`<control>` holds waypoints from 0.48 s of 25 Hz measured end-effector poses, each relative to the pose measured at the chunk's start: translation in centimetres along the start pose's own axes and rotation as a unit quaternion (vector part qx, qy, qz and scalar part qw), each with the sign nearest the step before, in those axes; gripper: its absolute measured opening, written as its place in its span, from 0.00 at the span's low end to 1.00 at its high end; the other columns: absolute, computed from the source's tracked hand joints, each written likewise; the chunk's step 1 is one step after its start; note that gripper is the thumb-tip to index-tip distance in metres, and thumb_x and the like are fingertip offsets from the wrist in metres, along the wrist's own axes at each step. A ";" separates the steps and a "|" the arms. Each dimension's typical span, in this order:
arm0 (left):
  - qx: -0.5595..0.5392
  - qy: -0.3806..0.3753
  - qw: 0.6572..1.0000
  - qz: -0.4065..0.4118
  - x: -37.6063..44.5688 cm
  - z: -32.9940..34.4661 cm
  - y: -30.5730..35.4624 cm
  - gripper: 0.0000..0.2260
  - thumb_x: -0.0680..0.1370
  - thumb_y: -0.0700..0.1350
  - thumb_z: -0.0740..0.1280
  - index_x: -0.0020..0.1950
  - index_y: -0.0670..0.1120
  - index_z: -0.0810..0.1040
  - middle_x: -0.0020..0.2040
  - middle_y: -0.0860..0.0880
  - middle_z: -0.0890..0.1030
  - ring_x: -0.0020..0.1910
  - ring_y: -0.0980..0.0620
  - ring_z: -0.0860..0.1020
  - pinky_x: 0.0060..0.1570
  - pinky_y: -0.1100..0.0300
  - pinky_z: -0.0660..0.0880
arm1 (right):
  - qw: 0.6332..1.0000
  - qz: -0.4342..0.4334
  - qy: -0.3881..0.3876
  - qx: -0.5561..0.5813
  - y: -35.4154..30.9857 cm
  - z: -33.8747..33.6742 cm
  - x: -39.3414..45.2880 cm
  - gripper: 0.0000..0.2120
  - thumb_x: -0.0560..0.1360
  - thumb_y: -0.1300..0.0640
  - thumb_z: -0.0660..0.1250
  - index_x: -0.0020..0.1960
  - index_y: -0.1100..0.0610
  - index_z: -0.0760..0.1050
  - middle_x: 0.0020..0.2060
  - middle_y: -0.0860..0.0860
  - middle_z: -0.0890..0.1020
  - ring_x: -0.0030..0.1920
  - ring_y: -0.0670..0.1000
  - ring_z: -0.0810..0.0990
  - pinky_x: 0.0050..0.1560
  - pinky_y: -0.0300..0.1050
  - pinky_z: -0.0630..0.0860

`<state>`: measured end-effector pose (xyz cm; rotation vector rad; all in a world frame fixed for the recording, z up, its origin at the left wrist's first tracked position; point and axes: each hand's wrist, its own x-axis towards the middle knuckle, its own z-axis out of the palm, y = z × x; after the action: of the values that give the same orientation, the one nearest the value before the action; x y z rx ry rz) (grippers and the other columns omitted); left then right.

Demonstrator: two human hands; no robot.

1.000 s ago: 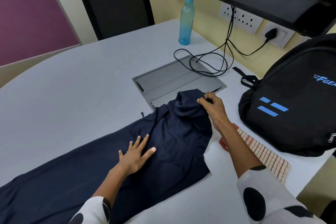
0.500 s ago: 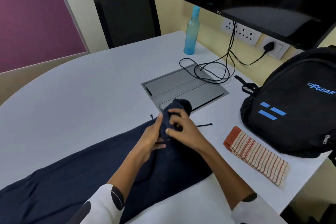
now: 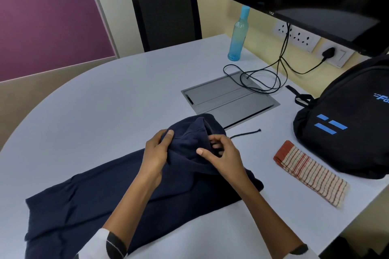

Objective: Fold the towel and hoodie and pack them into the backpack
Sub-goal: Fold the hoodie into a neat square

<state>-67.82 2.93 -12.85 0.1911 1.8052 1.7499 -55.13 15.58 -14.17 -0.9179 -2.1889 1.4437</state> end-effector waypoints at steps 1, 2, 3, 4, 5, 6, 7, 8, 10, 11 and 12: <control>-0.004 0.000 1.000 0.005 -0.6 -0.5 0.3 0.09 0.80 0.50 0.63 0.51 0.48 0.81 0.48 0.49 0.84 0.50 0.51 0.81 0.50 0.55 0.76 | 0.999 0.016 -0.028 0.021 0.1 0.7 -0.4 0.17 0.68 0.46 0.75 0.54 0.47 0.75 0.51 0.41 0.79 0.51 0.39 0.76 0.52 0.34 0.72; -0.005 -0.001 1.000 0.012 -1.1 -1.1 0.3 0.09 0.80 0.50 0.64 0.51 0.48 0.81 0.48 0.49 0.84 0.50 0.51 0.82 0.49 0.56 0.76 | 0.998 0.015 -0.049 0.048 -0.1 1.5 -0.9 0.14 0.70 0.45 0.73 0.52 0.48 0.76 0.50 0.42 0.81 0.51 0.40 0.78 0.54 0.37 0.74; 0.000 -0.002 1.000 0.019 -1.6 -1.8 0.5 0.09 0.80 0.50 0.64 0.51 0.48 0.81 0.48 0.50 0.84 0.49 0.52 0.82 0.49 0.57 0.76 | 0.996 0.003 -0.060 0.070 -0.4 2.2 -1.5 0.13 0.71 0.44 0.71 0.51 0.51 0.78 0.48 0.44 0.82 0.51 0.42 0.79 0.54 0.41 0.76; 0.019 0.003 1.000 0.025 -2.1 -2.6 0.4 0.08 0.79 0.50 0.64 0.50 0.49 0.81 0.47 0.50 0.84 0.49 0.53 0.82 0.49 0.57 0.76 | 0.994 -0.017 -0.061 0.089 -0.9 3.0 -2.0 0.13 0.73 0.45 0.70 0.50 0.53 0.79 0.47 0.46 0.83 0.51 0.44 0.80 0.54 0.45 0.78; 0.054 0.018 0.998 0.030 -2.5 -3.5 0.4 0.07 0.79 0.50 0.64 0.49 0.50 0.81 0.46 0.51 0.84 0.48 0.53 0.81 0.50 0.56 0.76 | 0.992 -0.036 -0.059 0.108 -1.6 3.8 -2.4 0.11 0.74 0.48 0.69 0.50 0.55 0.80 0.46 0.48 0.84 0.50 0.46 0.81 0.54 0.46 0.78; 0.117 0.043 0.991 0.048 -2.7 -4.4 0.2 0.06 0.79 0.50 0.64 0.48 0.51 0.80 0.47 0.52 0.83 0.48 0.54 0.80 0.51 0.55 0.76 | 0.989 -0.053 -0.060 0.121 -2.3 4.5 -2.7 0.09 0.76 0.52 0.68 0.51 0.56 0.79 0.47 0.48 0.83 0.51 0.46 0.81 0.54 0.44 0.78; 0.197 0.070 0.975 0.073 -3.0 -5.4 0.1 0.05 0.79 0.49 0.64 0.49 0.53 0.79 0.50 0.53 0.81 0.48 0.56 0.78 0.51 0.56 0.74 | 0.989 -0.071 -0.061 0.117 -3.2 5.2 -3.0 0.09 0.77 0.55 0.67 0.54 0.56 0.78 0.49 0.47 0.83 0.52 0.45 0.80 0.56 0.40 0.77; 0.261 0.082 0.956 0.110 -3.4 -6.1 0.3 0.05 0.79 0.49 0.63 0.53 0.54 0.78 0.54 0.54 0.78 0.50 0.59 0.76 0.51 0.60 0.72 | 0.989 -0.090 -0.062 0.096 -3.9 6.0 -3.2 0.10 0.77 0.57 0.66 0.58 0.57 0.77 0.52 0.47 0.82 0.54 0.43 0.79 0.57 0.36 0.74; 0.270 0.054 0.949 0.155 -4.3 -7.0 1.0 0.11 0.79 0.53 0.62 0.61 0.56 0.75 0.58 0.59 0.75 0.54 0.64 0.74 0.51 0.67 0.69 | 0.987 -0.134 -0.077 0.043 -5.3 7.5 -3.6 0.13 0.78 0.60 0.63 0.62 0.60 0.75 0.56 0.50 0.80 0.57 0.43 0.76 0.59 0.31 0.70; 0.231 0.024 0.962 0.141 -4.9 -7.2 1.7 0.13 0.78 0.57 0.61 0.60 0.57 0.75 0.57 0.61 0.76 0.54 0.68 0.74 0.52 0.68 0.68 | 0.982 -0.161 -0.093 0.029 -5.9 8.2 -3.7 0.14 0.78 0.63 0.61 0.62 0.61 0.75 0.56 0.52 0.79 0.57 0.44 0.75 0.59 0.30 0.69; 0.187 -0.008 0.976 0.113 -5.2 -7.6 2.3 0.14 0.75 0.60 0.61 0.57 0.59 0.77 0.54 0.61 0.79 0.53 0.69 0.75 0.53 0.68 0.69 | 0.977 -0.182 -0.112 0.026 -6.4 8.8 -3.9 0.15 0.77 0.66 0.60 0.62 0.63 0.75 0.56 0.53 0.78 0.57 0.45 0.75 0.59 0.31 0.69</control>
<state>-68.19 -5.90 -9.47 0.5809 2.1583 1.5303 -59.78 5.28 -11.79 -0.3205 -2.3104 1.4686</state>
